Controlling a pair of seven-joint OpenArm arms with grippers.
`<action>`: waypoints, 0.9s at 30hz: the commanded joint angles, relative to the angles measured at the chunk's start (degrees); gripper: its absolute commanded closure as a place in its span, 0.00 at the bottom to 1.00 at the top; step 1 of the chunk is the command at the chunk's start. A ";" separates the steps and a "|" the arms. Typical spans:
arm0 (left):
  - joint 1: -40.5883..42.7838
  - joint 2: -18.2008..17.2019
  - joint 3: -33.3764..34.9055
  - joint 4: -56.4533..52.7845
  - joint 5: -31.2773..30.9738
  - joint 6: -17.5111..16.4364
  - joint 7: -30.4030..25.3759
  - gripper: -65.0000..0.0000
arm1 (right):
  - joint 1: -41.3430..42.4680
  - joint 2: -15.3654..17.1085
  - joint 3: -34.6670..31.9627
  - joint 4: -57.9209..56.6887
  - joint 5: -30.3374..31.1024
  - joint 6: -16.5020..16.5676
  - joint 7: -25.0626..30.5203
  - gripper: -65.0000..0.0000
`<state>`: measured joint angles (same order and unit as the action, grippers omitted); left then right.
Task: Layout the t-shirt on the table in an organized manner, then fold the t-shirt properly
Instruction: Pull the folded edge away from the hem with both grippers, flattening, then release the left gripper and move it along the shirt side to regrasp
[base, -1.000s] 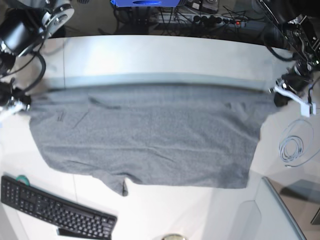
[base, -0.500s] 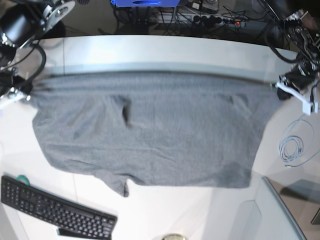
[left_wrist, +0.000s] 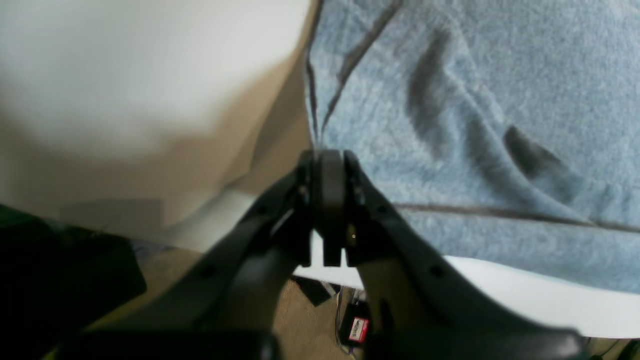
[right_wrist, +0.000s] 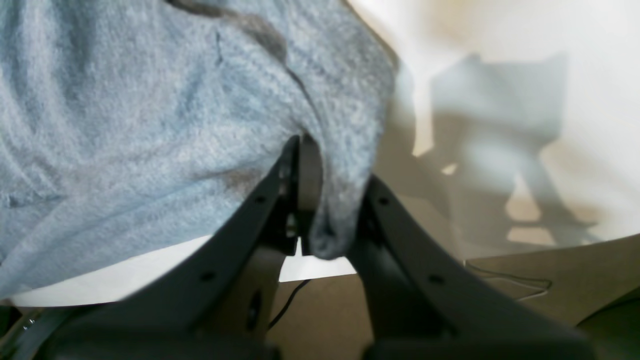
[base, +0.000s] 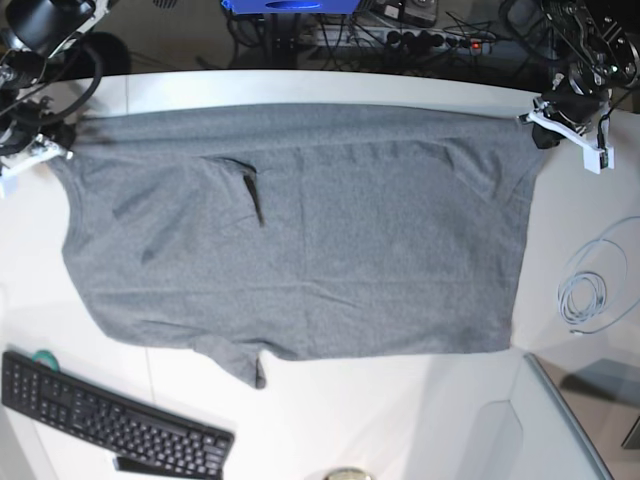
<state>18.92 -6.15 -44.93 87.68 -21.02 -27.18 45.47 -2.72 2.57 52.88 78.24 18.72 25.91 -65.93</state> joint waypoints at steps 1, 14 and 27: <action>0.29 -0.92 -0.39 0.01 -0.04 0.32 -1.12 1.00 | 0.04 0.90 0.26 0.75 0.14 0.07 0.48 1.00; 0.99 -0.92 -0.39 -2.62 -0.04 0.32 -1.21 1.00 | -3.65 0.55 0.35 0.93 0.14 0.07 -0.05 1.00; 1.08 -0.75 -0.30 -2.98 -0.13 0.32 -1.21 1.00 | -4.09 0.55 0.35 0.93 0.14 0.07 -0.05 0.99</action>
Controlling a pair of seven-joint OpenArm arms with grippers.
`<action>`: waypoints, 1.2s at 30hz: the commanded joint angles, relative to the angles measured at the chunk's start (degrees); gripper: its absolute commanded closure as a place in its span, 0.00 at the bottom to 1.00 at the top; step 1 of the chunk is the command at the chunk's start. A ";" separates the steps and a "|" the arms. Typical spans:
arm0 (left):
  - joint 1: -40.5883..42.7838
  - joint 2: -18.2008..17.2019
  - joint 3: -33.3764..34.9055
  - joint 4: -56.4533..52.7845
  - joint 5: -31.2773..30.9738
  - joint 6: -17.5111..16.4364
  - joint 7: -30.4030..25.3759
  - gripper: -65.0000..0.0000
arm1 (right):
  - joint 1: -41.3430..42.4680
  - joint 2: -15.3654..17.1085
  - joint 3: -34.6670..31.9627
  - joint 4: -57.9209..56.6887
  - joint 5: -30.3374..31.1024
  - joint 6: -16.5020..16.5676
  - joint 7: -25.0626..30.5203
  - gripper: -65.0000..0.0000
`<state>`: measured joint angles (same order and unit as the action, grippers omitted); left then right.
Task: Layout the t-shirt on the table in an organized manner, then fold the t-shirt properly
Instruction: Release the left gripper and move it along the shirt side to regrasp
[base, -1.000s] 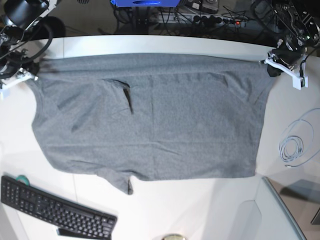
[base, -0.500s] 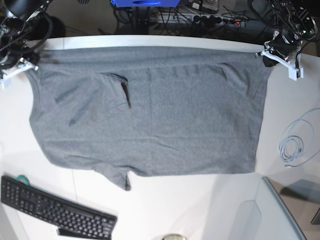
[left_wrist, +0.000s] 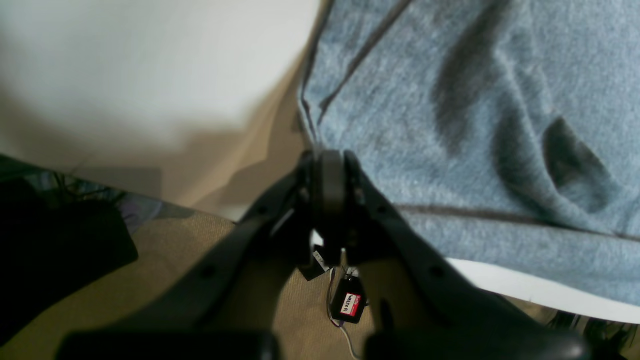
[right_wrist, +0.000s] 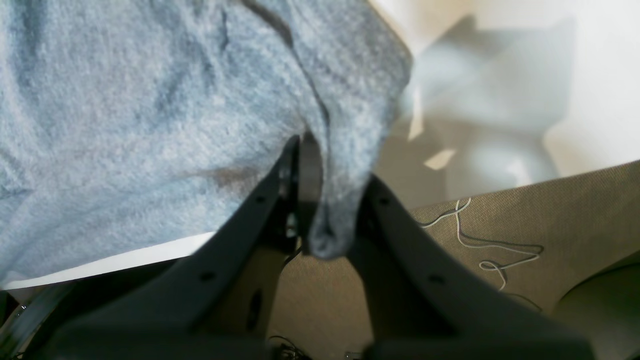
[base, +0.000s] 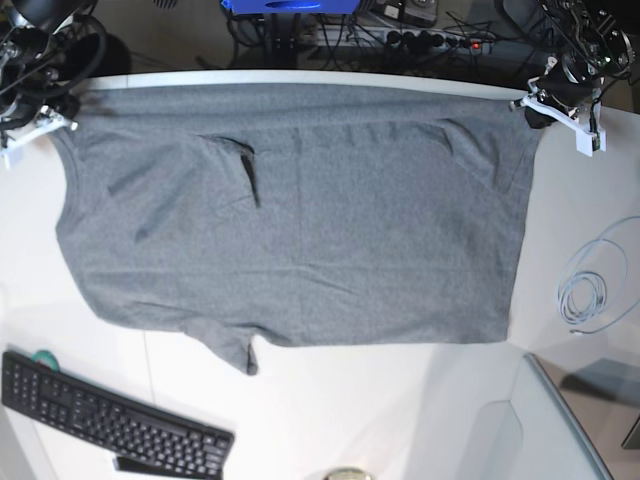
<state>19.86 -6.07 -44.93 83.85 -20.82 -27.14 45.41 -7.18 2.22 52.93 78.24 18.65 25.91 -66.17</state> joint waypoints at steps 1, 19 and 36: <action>0.14 -0.84 -0.39 0.76 -0.32 0.28 -1.14 1.00 | 0.37 0.90 0.30 0.93 0.20 0.07 0.19 0.99; 0.85 1.36 -14.46 2.08 -0.59 0.01 -1.14 0.53 | -1.92 -2.00 2.33 9.89 0.20 -0.02 0.19 0.33; -8.30 -7.96 12.71 10.87 20.77 -7.28 -0.79 0.77 | -3.24 -5.25 8.92 22.29 0.11 0.07 5.20 0.33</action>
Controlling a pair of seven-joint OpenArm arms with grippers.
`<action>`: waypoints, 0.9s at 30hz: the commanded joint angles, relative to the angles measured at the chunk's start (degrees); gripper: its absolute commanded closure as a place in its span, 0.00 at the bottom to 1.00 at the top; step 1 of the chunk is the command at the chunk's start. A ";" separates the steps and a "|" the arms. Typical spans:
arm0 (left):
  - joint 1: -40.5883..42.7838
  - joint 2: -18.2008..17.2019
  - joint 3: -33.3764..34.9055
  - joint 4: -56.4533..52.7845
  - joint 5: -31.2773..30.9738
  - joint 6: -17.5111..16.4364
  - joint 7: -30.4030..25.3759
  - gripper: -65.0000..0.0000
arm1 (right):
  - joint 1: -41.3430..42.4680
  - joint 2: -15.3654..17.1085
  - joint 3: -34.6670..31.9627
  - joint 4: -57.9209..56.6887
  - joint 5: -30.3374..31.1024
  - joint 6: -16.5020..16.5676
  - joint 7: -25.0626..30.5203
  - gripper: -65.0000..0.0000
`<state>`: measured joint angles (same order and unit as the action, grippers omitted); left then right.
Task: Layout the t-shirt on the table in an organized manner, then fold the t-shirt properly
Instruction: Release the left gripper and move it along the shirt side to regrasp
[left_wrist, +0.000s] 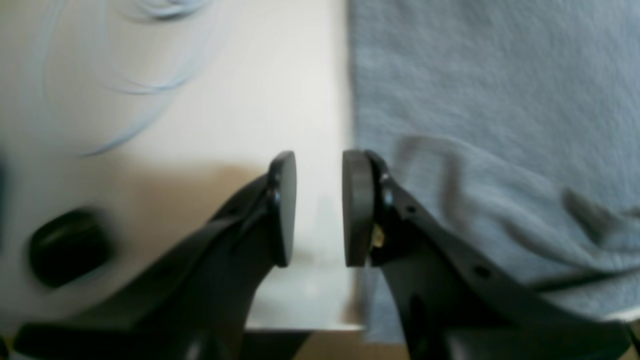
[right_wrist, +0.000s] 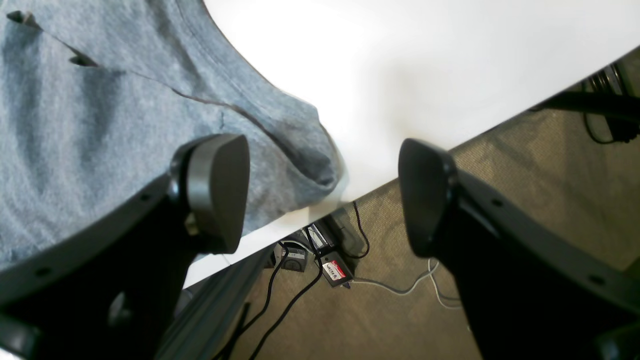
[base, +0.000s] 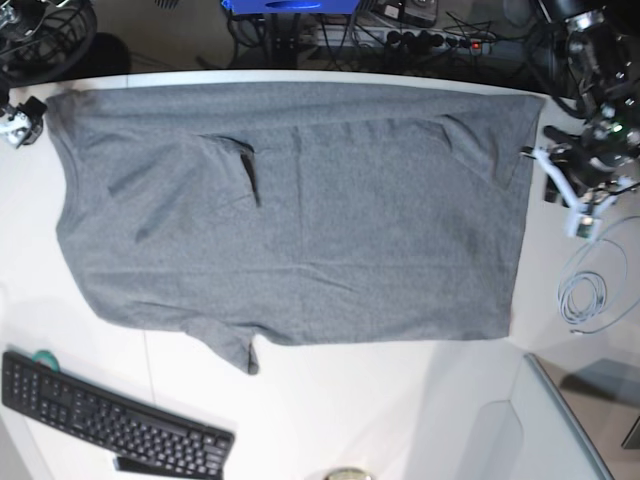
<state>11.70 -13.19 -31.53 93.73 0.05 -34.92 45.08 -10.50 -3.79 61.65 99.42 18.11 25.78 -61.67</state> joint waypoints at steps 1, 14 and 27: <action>-1.46 -0.83 0.80 -0.85 1.66 0.50 -0.38 0.75 | 0.08 0.67 0.20 1.11 0.66 0.20 0.70 0.33; -6.91 -0.30 6.78 -10.09 -0.54 0.50 -0.38 0.36 | 0.00 0.58 0.29 1.11 0.75 0.29 0.70 0.33; -7.97 0.66 6.87 -15.01 -1.24 0.50 -0.64 0.56 | 0.00 0.58 0.29 1.02 0.75 6.09 0.61 0.33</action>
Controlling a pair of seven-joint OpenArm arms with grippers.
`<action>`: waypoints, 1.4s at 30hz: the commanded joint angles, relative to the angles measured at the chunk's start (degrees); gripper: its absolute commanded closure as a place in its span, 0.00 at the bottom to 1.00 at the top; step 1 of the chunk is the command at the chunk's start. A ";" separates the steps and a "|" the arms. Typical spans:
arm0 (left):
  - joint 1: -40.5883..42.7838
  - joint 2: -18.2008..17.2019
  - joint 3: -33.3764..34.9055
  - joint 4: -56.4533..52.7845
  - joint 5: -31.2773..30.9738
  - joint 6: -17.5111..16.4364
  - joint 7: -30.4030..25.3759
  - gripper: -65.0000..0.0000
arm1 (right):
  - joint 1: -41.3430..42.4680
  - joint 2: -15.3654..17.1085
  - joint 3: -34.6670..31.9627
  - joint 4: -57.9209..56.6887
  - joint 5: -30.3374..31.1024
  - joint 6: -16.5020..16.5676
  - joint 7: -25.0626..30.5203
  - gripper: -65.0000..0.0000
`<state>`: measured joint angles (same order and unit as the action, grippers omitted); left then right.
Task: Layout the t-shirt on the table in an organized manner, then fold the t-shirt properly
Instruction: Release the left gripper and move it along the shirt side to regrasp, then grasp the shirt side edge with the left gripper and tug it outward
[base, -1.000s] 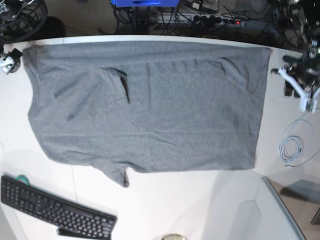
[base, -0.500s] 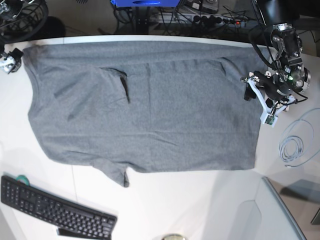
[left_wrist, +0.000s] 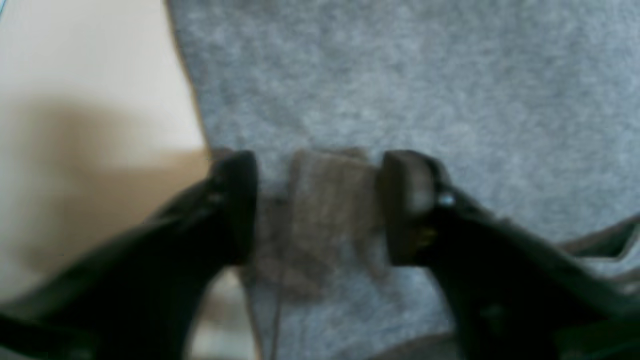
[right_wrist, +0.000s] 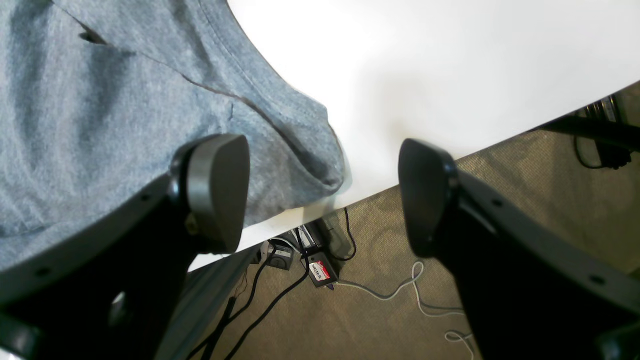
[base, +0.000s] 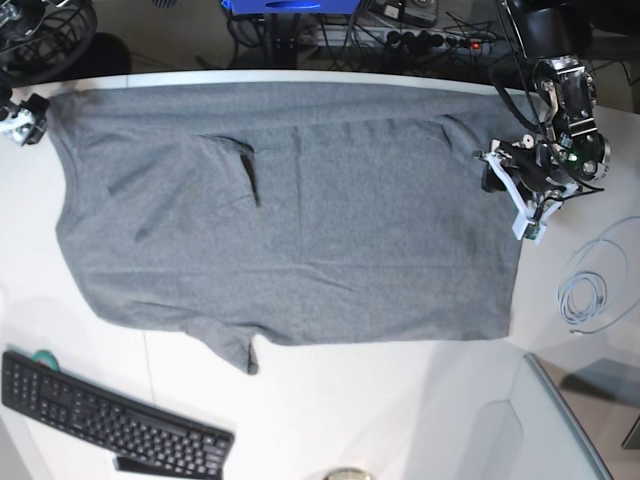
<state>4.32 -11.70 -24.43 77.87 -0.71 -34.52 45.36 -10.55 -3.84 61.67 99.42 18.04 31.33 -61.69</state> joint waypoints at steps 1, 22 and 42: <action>-0.67 -0.65 -0.23 0.51 -0.48 0.11 -0.92 0.63 | 0.04 0.63 0.26 1.02 0.81 0.62 0.64 0.33; -2.16 -0.30 -0.41 -1.25 0.05 0.11 -0.92 1.00 | 0.04 0.63 0.26 1.02 0.81 0.62 0.64 0.33; 5.13 -0.47 -6.21 9.56 0.14 0.37 -0.48 1.00 | 0.04 0.63 -2.55 1.02 0.81 0.71 0.64 0.33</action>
<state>9.98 -11.25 -30.24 86.06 -0.32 -34.52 45.65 -10.74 -3.79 59.11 99.42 18.02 31.44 -61.73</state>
